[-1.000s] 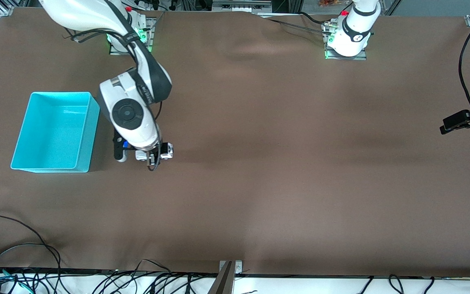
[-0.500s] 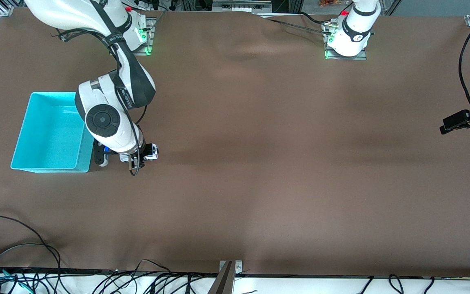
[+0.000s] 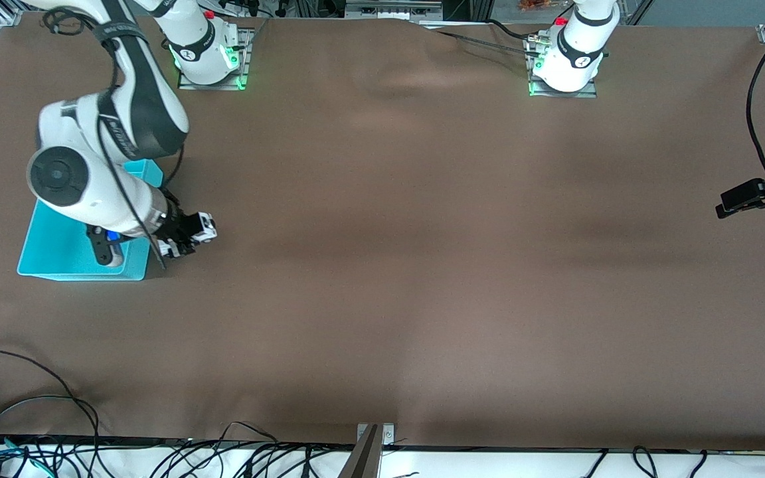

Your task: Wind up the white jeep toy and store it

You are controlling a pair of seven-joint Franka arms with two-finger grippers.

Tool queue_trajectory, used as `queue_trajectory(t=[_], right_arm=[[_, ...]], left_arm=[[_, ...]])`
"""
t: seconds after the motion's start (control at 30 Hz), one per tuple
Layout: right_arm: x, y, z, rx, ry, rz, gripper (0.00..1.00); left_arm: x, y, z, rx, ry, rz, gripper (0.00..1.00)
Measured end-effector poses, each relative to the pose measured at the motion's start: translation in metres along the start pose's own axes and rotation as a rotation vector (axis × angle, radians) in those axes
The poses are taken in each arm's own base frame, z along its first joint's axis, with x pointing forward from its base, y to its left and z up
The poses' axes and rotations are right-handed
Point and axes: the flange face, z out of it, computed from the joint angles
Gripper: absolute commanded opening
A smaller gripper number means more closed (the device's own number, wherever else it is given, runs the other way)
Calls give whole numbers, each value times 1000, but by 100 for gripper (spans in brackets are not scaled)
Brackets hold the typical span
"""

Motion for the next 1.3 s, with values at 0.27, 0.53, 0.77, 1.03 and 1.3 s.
queue_trajectory(t=[0.27, 0.53, 0.77, 1.03, 1.3], right_arm=[[62, 65, 8, -39, -25, -217, 0], [127, 124, 48, -68, -65, -383, 0], [183, 182, 108, -32, -62, -498, 0], [216, 219, 123, -21, -64, -540, 0], [215, 211, 144, -21, -54, -555, 0]], left_arm=[[0, 0, 0, 0, 0, 0, 100], [0, 0, 0, 0, 0, 0, 100], [0, 0, 0, 0, 0, 0, 100], [0, 0, 0, 0, 0, 0, 100], [0, 0, 0, 0, 0, 0, 100]])
